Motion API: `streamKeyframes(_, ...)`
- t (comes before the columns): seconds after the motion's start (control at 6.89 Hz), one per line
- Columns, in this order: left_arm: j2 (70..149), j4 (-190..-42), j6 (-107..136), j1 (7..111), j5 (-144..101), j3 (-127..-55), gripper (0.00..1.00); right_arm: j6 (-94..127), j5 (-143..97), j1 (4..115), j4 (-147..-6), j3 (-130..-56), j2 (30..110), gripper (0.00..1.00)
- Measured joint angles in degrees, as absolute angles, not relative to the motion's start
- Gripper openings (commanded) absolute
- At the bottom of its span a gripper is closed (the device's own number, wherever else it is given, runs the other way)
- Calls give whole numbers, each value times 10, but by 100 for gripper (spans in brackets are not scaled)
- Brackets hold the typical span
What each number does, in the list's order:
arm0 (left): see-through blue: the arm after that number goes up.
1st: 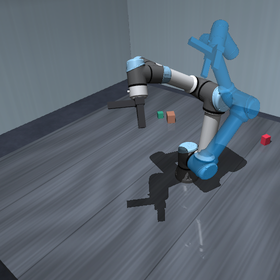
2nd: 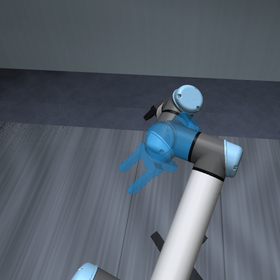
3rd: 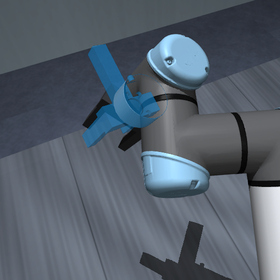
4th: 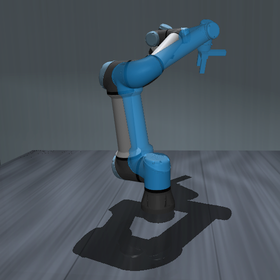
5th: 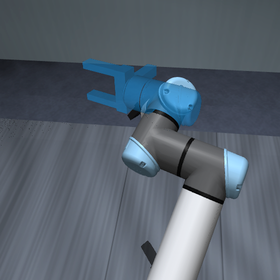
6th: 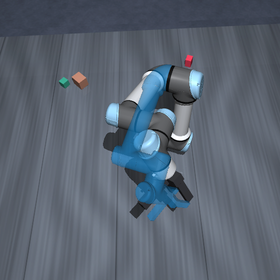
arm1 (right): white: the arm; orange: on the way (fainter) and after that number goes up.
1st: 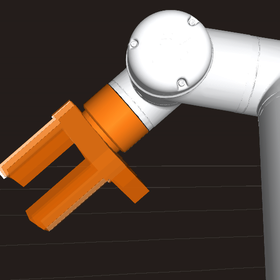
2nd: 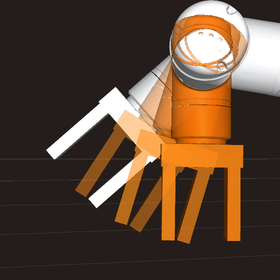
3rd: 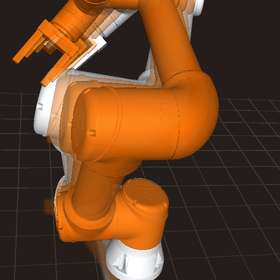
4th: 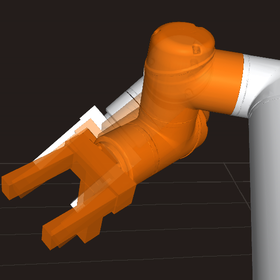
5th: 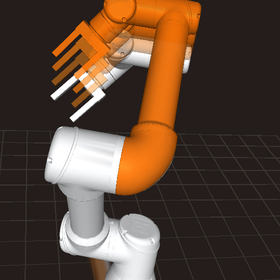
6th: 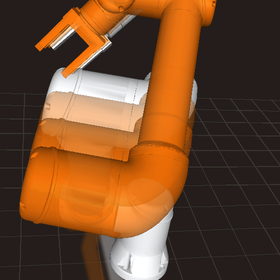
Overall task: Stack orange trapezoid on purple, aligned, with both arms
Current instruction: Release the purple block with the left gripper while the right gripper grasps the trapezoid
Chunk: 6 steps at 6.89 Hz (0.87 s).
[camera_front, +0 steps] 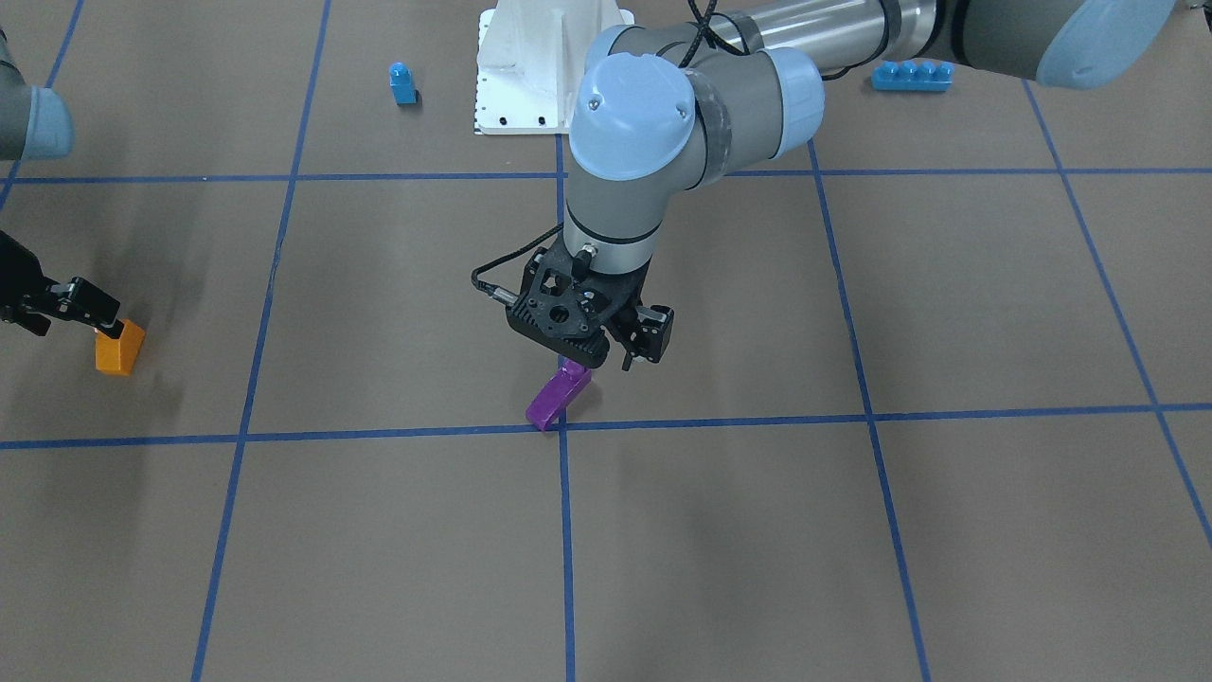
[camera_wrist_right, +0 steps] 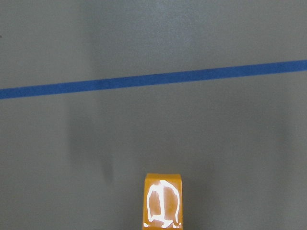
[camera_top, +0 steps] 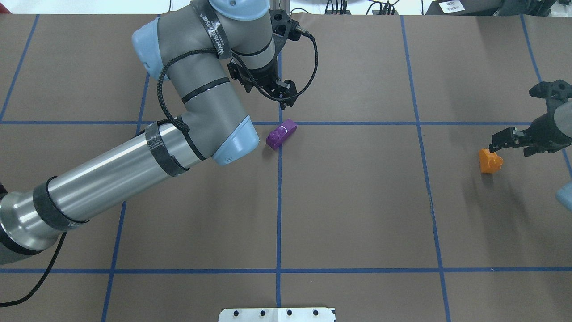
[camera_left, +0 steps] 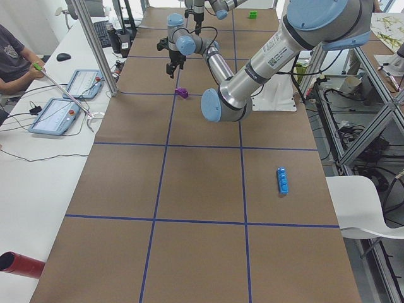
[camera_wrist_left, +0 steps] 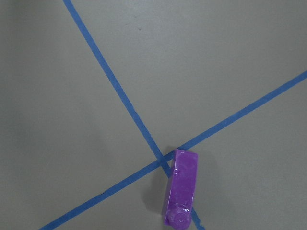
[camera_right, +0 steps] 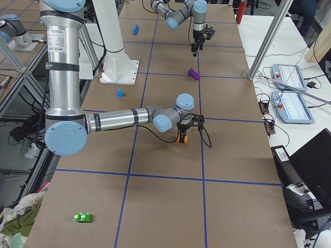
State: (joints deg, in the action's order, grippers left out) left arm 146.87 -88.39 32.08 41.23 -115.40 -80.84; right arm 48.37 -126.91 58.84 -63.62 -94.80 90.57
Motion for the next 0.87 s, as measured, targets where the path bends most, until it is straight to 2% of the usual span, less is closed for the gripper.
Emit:
streamKeyframes(0.44, 1465, -880, 321, 414, -1154, -813, 100, 484, -1268, 567, -636, -914, 889, 99)
streamKeyframes(0.58, 1465, -879, 321, 414, -1154, -813, 100, 484, -1270, 563, -636, -911, 888, 94)
streamKeyframes(0.73, 1465, -879, 321, 414, -1154, -814, 100, 484, -1272, 560, -637, -910, 888, 65)
streamKeyframes(0.87, 1465, -879, 321, 414, -1154, -814, 100, 484, -1274, 558, -638, -910, 889, 26)
